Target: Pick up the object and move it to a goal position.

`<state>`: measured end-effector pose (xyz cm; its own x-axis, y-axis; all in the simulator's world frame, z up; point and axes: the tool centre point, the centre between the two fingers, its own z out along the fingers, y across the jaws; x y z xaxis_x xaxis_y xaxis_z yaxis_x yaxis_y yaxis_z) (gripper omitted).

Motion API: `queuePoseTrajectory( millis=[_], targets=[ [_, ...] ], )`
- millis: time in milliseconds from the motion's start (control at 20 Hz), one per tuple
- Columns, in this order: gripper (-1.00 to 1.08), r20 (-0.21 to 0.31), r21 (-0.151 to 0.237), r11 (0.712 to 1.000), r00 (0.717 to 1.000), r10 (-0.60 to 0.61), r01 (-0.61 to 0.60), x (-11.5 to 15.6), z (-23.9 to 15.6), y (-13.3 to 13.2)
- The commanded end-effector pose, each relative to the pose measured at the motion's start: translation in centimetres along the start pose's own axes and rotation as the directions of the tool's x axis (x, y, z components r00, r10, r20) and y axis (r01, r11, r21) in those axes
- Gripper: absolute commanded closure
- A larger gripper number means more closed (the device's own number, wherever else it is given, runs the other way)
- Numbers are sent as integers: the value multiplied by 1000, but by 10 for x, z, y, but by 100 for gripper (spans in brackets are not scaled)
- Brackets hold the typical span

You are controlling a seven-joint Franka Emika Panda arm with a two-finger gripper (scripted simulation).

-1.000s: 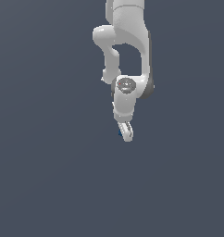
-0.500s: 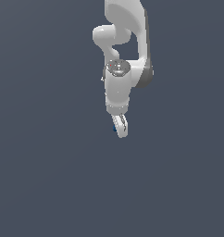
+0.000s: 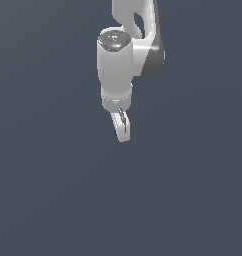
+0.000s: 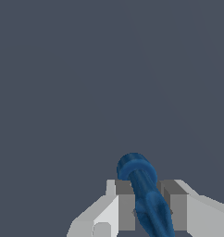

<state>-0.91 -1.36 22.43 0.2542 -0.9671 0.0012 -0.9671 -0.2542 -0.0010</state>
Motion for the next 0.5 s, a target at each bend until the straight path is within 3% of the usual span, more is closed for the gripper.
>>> queuePoseTrajectory(
  millis=[0,450],
  targets=[
    [108,0,-1,1000,1000,-1,1,6,-14,-3],
    [108,1,-1,1000,1000,-2,2,15,-34,-8]
  ],
)
